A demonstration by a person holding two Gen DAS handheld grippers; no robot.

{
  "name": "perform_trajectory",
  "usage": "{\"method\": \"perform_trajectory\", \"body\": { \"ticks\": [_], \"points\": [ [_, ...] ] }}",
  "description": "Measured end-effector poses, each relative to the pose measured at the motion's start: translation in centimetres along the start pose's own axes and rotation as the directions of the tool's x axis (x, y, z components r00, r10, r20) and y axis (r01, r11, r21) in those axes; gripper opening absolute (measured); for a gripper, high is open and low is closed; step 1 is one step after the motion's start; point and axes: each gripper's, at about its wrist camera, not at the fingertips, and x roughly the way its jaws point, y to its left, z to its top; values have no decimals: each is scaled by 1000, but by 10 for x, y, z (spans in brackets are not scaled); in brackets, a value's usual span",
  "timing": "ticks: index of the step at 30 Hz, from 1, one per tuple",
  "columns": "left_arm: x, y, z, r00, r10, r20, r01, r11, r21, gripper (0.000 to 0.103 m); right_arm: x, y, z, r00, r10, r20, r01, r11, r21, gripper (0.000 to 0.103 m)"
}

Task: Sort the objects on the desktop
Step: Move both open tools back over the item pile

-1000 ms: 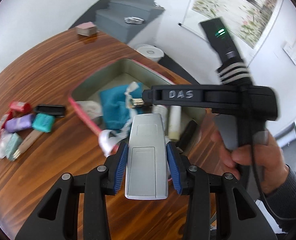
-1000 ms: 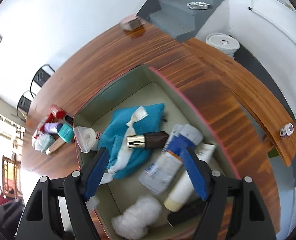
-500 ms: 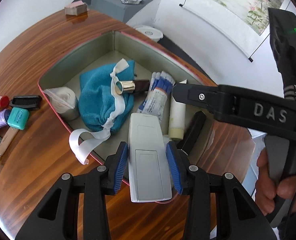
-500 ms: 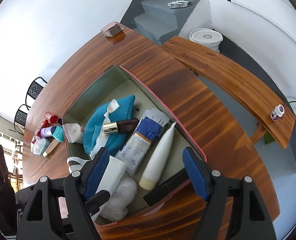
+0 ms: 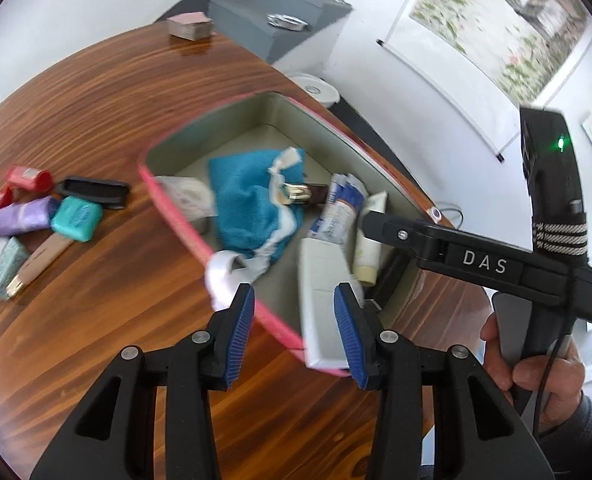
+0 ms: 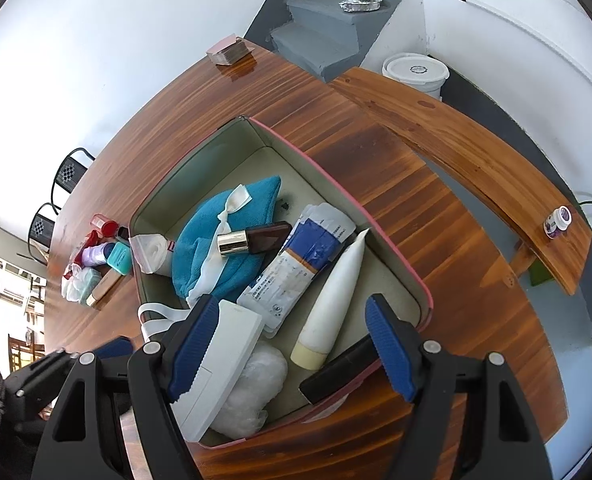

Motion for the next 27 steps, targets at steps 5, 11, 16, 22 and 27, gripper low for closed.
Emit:
{"method": "perform_trajectory", "body": {
  "ticks": [5, 11, 16, 22, 27],
  "points": [
    [-9, 20, -4, 1000, 24, 8, -24, 998, -52, 45, 2, 4, -3, 1000, 4, -5, -3, 1000, 10, 79],
    [-19, 61, -14, 997, 81, 7, -80, 993, -93, 45, 1, 25, -8, 1000, 18, 3, -18, 1000, -5, 79],
    [-29, 121, -19, 995, 98, 21, -91, 970, -225, 45, 0, 58, -16, 1000, 13, -14, -14, 998, -66, 79],
    [-40, 193, -29, 990, 138, 42, -114, 928, -354, 45, 8, 110, -23, 999, 3, -35, -9, 987, -158, 79],
    [-45, 248, -42, 989, 137, 58, -96, 886, -454, 45, 21, 152, -29, 998, -6, -62, -8, 973, -232, 79]
  ]
}}
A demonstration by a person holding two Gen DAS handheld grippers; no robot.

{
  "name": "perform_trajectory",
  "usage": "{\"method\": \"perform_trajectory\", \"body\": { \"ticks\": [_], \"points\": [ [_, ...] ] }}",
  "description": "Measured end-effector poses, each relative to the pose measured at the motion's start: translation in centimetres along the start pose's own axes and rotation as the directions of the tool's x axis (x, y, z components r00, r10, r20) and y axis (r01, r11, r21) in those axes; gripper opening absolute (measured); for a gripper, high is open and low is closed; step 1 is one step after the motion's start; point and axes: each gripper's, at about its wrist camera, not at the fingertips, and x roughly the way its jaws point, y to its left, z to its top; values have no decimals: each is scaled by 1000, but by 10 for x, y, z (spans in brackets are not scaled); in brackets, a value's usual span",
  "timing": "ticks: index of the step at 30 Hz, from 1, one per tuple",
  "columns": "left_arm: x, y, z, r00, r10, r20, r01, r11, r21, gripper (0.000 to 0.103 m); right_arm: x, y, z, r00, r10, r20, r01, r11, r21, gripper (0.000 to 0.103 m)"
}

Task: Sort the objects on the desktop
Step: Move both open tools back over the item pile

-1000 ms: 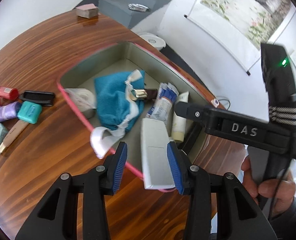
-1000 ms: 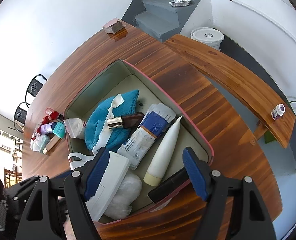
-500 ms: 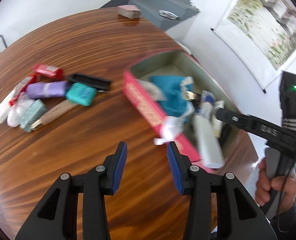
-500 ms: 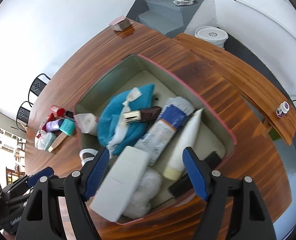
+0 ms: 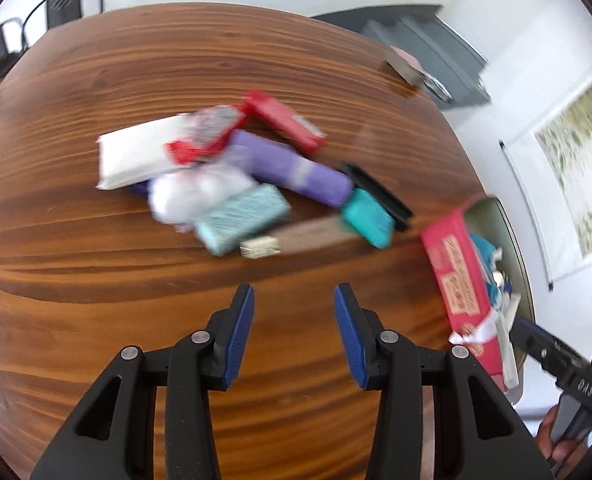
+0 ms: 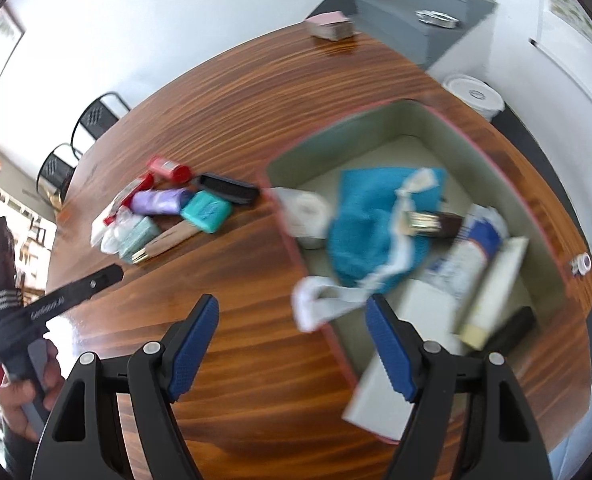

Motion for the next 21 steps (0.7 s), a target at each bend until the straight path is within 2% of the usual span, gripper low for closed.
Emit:
{"method": "perform_trajectory", "body": {
  "ticks": [6, 8, 11, 13, 15, 18, 21],
  "points": [
    [0, 50, 13, 1000, 7, 16, -6, 997, -74, 46, 22, 37, -4, 999, -4, -47, 1, 998, -60, 79],
    [2, 69, 18, 1000, -7, -1, 6, 992, -128, 65, 27, 46, -8, 998, -5, -63, 1, 998, -63, 79],
    [-2, 91, 25, 999, -12, 42, 19, 981, -192, 66, 34, 59, -15, 996, -5, -85, -1, 998, -70, 79],
    [-1, 99, 33, 999, -5, 51, 15, 979, -202, 66, 34, 66, -19, 995, -13, -97, 5, 997, -83, 79],
    [-2, 101, 43, 998, 1, 67, 10, 987, -161, 66, 36, 70, -23, 994, -20, -109, 11, 996, -89, 79],
    [0, 99, 62, 995, 66, 74, -62, 997, -49, 66, 39, 73, -24, 993, -26, -117, 15, 996, -91, 79],
    [2, 101, 82, 993, 66, 99, -66, 998, 3, 66, 45, 75, -24, 991, -28, -131, 16, 996, -91, 79]
  ]
}}
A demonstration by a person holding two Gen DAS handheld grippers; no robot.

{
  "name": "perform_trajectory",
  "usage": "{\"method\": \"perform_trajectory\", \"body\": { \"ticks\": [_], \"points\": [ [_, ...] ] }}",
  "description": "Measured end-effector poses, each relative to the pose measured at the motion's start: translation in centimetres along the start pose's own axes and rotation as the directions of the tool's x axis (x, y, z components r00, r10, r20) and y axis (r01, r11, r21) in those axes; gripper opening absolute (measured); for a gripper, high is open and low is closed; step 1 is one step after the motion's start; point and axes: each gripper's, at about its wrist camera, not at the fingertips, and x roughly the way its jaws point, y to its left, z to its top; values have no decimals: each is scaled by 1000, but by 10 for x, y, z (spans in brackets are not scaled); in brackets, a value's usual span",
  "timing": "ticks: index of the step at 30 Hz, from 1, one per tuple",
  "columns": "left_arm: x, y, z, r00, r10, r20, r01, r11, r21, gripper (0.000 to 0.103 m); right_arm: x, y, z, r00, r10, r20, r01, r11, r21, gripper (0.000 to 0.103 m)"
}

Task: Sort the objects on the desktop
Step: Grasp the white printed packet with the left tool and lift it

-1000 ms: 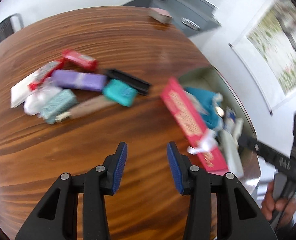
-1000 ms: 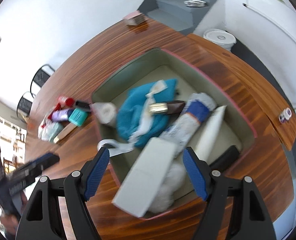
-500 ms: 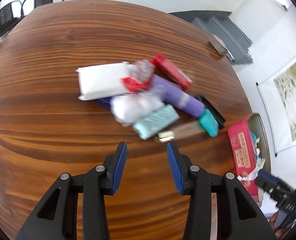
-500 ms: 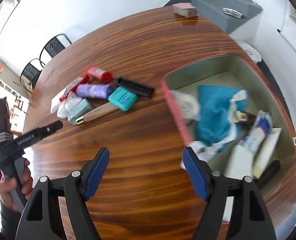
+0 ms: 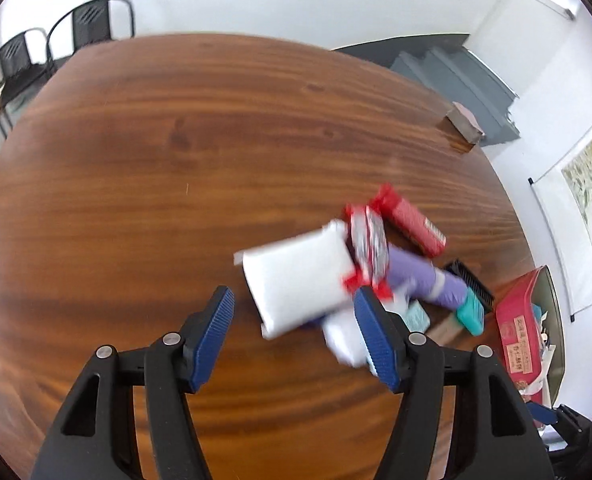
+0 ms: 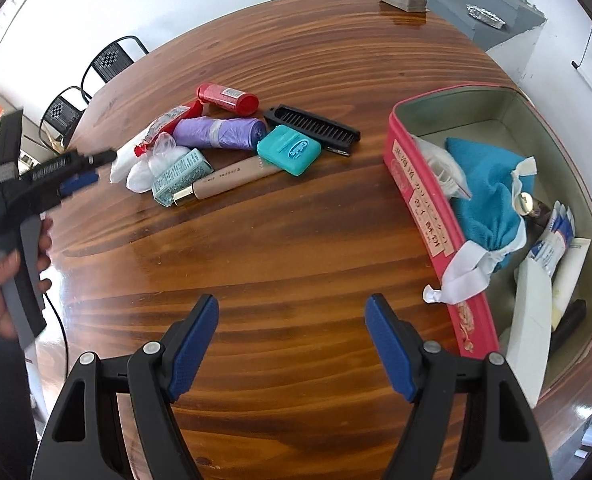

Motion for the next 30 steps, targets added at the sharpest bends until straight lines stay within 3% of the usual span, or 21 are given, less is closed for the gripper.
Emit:
{"method": "perform_trajectory", "body": {
  "ticks": [10, 19, 26, 30],
  "points": [
    [28, 12, 37, 992, -126, -26, 125, 991, -43, 66, 13, 6, 3, 999, 4, -36, -4, 1000, 2, 79],
    [32, -8, 18, 994, -77, -81, 86, 989, 118, 66, 22, 14, 19, 999, 38, -23, -38, 999, 12, 79],
    [28, -24, -7, 996, 37, -82, -13, 960, 278, 67, 23, 39, 28, 997, 76, -21, -77, 995, -61, 79],
    [32, -20, -17, 994, 68, -84, -44, 963, 267, 66, 20, 40, 25, 997, 76, -15, -77, 993, -90, 79]
  ]
}}
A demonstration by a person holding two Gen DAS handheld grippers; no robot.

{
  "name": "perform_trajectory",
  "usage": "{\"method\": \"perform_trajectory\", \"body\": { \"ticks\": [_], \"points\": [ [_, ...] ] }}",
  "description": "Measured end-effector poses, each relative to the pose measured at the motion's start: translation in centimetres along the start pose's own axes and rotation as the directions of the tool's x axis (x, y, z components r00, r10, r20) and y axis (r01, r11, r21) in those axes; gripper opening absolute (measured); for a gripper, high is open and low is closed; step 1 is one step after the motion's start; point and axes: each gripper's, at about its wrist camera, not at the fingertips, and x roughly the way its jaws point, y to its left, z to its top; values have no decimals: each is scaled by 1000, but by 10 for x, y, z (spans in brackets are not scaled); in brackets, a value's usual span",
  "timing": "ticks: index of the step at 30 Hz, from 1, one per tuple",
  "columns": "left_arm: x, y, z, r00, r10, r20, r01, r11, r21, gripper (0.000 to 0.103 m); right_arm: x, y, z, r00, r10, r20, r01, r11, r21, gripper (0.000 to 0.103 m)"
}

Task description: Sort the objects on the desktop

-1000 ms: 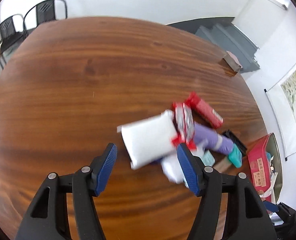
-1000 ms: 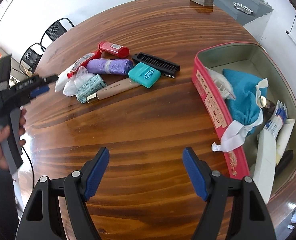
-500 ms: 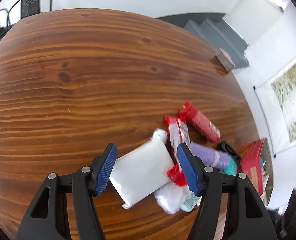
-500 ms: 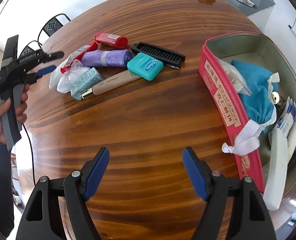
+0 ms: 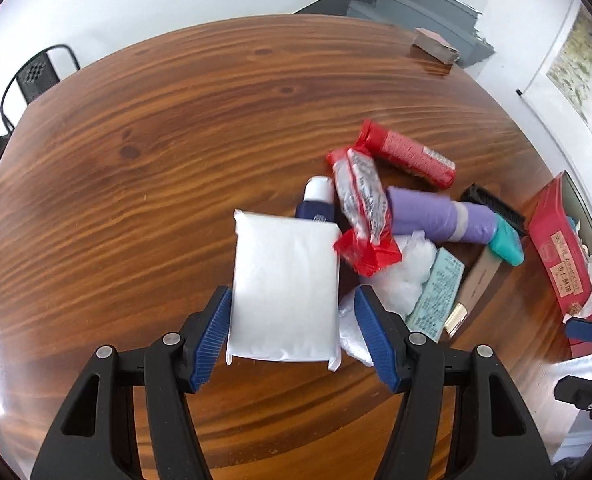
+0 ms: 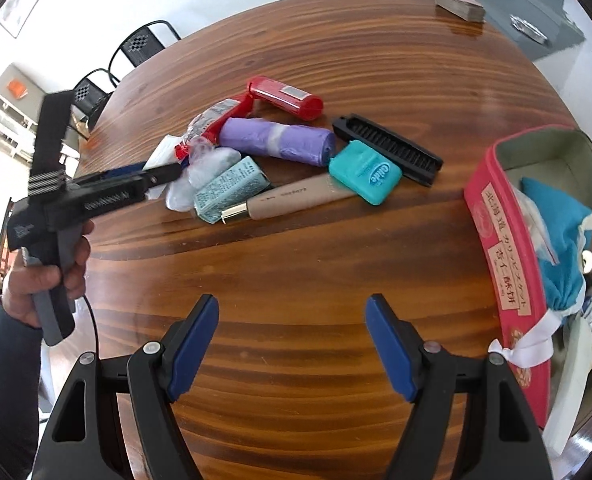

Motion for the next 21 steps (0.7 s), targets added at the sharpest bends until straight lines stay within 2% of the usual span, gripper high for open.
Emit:
{"method": "perform_trajectory", "body": {
  "ticks": [7, 8, 10, 13, 16, 21],
  "points": [
    [7, 13, -2, 1000, -3, 10, 5, 986, -167, 65, -4, -24, -4, 1000, -10, -5, 10, 1000, 28, 79],
    [8, 14, -2, 1000, 9, 9, -7, 982, -189, 60, -5, -27, -3, 1000, -12, 3, 12, 1000, 23, 79],
    [6, 13, -5, 1000, -15, 7, 16, 974, -225, 47, -3, -31, 2, 1000, -7, 7, 6, 1000, 10, 79],
    [0, 8, -13, 1000, 5, 3, -4, 965, -262, 40, 2, -38, 7, 1000, 7, 5, -7, 1000, 6, 79],
    [-8, 5, -23, 1000, 15, -9, -17, 953, -302, 23, 6, -41, 15, 999, 26, 19, -26, 1000, -6, 79],
    [-30, 1, -47, 999, 32, -7, -33, 937, -348, 23, 11, -41, 36, 997, 46, 55, -43, 998, -46, 79]
  ]
}}
